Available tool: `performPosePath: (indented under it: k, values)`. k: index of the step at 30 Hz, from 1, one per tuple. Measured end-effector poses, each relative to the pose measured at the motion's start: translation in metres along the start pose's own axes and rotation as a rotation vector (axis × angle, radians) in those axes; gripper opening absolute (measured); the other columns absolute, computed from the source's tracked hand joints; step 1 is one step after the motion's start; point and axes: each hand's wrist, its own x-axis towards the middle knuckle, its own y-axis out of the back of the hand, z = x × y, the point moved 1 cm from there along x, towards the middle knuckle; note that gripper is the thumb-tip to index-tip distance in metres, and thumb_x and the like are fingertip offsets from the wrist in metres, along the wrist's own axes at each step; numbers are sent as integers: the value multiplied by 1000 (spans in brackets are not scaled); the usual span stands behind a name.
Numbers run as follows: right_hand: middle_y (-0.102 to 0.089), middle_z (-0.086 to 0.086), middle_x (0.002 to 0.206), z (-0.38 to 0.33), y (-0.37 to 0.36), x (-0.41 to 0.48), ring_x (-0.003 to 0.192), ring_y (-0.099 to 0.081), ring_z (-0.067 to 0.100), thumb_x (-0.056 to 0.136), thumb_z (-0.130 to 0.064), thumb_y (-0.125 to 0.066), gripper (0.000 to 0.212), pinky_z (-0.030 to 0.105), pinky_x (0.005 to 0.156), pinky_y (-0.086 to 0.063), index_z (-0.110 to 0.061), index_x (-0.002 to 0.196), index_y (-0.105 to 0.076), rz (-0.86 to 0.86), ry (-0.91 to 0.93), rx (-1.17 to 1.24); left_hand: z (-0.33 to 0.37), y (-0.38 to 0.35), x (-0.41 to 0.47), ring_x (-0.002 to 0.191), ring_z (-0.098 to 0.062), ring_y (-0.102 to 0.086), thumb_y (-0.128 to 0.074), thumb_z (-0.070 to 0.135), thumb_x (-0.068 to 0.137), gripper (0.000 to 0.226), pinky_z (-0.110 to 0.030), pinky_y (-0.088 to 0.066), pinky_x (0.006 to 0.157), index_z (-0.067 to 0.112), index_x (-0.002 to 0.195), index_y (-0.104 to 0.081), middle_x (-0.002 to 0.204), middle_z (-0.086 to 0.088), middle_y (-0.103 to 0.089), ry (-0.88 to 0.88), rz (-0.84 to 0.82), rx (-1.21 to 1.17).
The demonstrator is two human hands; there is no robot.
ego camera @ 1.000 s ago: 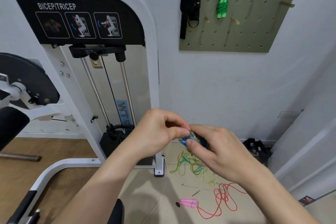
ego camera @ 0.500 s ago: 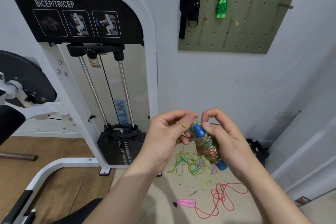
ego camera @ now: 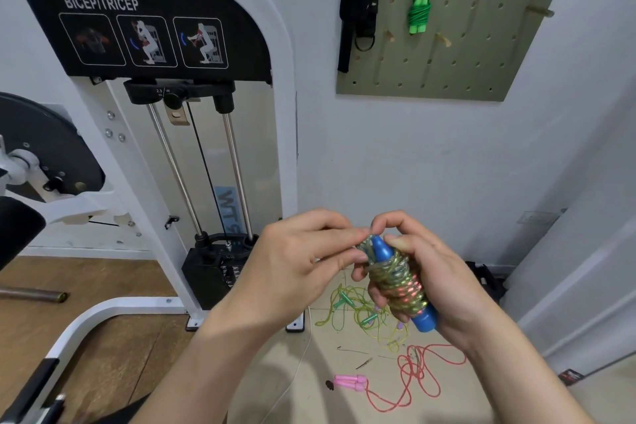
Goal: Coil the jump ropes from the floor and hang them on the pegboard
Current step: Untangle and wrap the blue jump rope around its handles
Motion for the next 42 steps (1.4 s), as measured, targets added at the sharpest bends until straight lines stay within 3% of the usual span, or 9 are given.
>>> performPosePath:
  k: [3,8,13,20,24,30,34,38,42]
  values:
    - [-63,26,78,-2,2,0,49,-51,25,84,-26,-51,13,20,37,-34,-19,93,-55,-73,-95,61,-1,1,-5,74,-18,-65,-70,18,86,19,-30,-53,63,4,98,-74,88,-3,-69,-187,-21,178]
    - [-61,27,78,-2,1,2,46,-50,24,86,-25,-51,10,18,35,-33,-20,94,-53,-91,-172,126,0,3,-9,69,-22,-64,-67,7,87,11,-31,-52,60,5,96,-73,86,-4,-71,-250,5,265]
    - [-61,25,81,-2,-1,0,45,-51,24,87,-28,-54,11,18,33,-35,-22,96,-54,-143,-232,176,3,3,-10,68,-28,-58,-54,-13,84,20,-36,-50,60,1,91,-68,85,-9,-65,-323,-28,374]
    - [-62,23,86,-2,-4,-1,51,-57,28,85,-27,-55,14,22,36,-39,-16,91,-62,-86,-31,95,3,-3,-9,77,-13,-63,-65,1,83,8,-26,-51,70,3,81,-73,81,0,-67,14,121,-70]
    - [-56,23,86,-1,-5,-1,52,-58,28,82,-26,-58,13,22,36,-40,-17,88,-65,-36,-1,86,6,-9,-11,79,-7,-64,-72,4,74,13,-18,-49,72,16,78,-75,79,12,-67,237,203,-273]
    - [-63,17,73,2,-13,-8,50,-60,26,78,-16,-61,12,22,39,-46,-11,83,-71,1,45,57,-6,4,-13,73,-11,-56,-71,20,70,5,-19,-44,67,16,74,-72,85,1,-58,340,-42,-543]
    - [-64,14,70,5,-17,-11,56,-61,27,78,-16,-63,12,28,52,-51,-14,80,-74,10,101,-15,-7,6,-16,71,-13,-49,-68,24,73,5,-20,-41,67,19,75,-68,87,8,-48,394,-169,-586]
    - [-63,16,67,10,-19,-15,55,-60,25,77,-15,-63,13,23,47,-47,-7,80,-73,24,95,-12,-7,12,-11,73,-10,-51,-64,24,75,4,-19,-41,70,20,76,-64,83,5,-55,415,-377,-606]
    - [-67,16,74,9,-18,-14,58,-63,29,71,-25,-71,14,30,52,-50,-13,78,-76,84,150,-22,-9,10,-10,68,-11,-61,-76,12,65,15,-22,-51,64,16,80,-76,72,1,-67,528,-188,-694]
